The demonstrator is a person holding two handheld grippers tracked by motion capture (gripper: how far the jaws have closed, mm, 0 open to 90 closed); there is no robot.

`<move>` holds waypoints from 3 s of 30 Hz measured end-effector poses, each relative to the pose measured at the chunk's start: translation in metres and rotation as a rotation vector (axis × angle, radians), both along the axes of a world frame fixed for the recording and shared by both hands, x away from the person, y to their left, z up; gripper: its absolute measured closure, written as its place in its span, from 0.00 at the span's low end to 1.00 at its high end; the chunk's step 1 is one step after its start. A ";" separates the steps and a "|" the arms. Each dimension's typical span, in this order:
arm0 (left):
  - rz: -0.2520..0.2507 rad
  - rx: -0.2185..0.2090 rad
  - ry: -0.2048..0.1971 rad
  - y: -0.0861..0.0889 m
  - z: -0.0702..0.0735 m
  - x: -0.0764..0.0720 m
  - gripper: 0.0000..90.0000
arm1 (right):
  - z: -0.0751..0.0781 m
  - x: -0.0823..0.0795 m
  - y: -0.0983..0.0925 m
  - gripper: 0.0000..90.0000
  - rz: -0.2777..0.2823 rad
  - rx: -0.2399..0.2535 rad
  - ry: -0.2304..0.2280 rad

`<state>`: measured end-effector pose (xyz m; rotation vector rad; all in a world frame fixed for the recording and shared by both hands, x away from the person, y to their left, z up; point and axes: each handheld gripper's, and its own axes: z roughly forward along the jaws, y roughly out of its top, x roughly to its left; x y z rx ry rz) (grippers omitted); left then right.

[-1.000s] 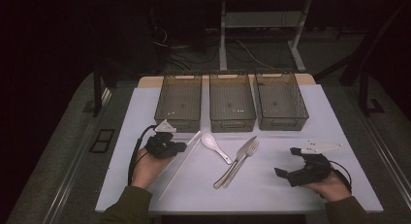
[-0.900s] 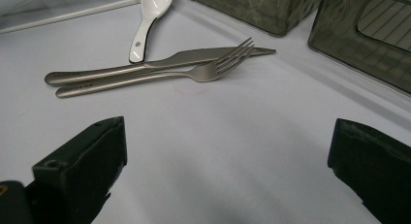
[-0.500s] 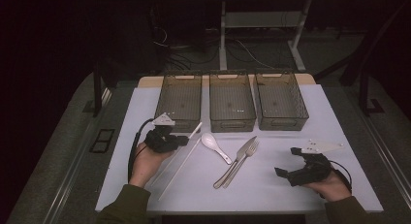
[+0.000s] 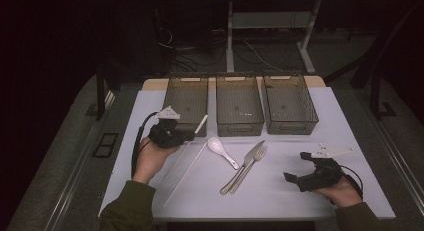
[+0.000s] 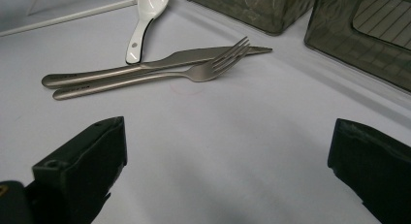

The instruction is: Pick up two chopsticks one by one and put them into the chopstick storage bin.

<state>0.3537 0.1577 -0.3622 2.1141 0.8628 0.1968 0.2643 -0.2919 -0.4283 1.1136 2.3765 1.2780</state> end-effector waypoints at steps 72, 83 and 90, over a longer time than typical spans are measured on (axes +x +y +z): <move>0.107 0.002 -0.071 0.015 0.047 0.150 0.93 | -0.002 0.000 -0.005 0.01 -0.017 0.017 0.019; 0.144 -0.011 -0.031 0.014 0.014 0.155 0.93 | -0.002 0.000 -0.006 0.01 -0.022 0.017 0.022; 0.165 0.008 -0.034 0.004 0.003 0.159 0.93 | -0.002 0.000 -0.006 0.01 -0.026 0.020 0.023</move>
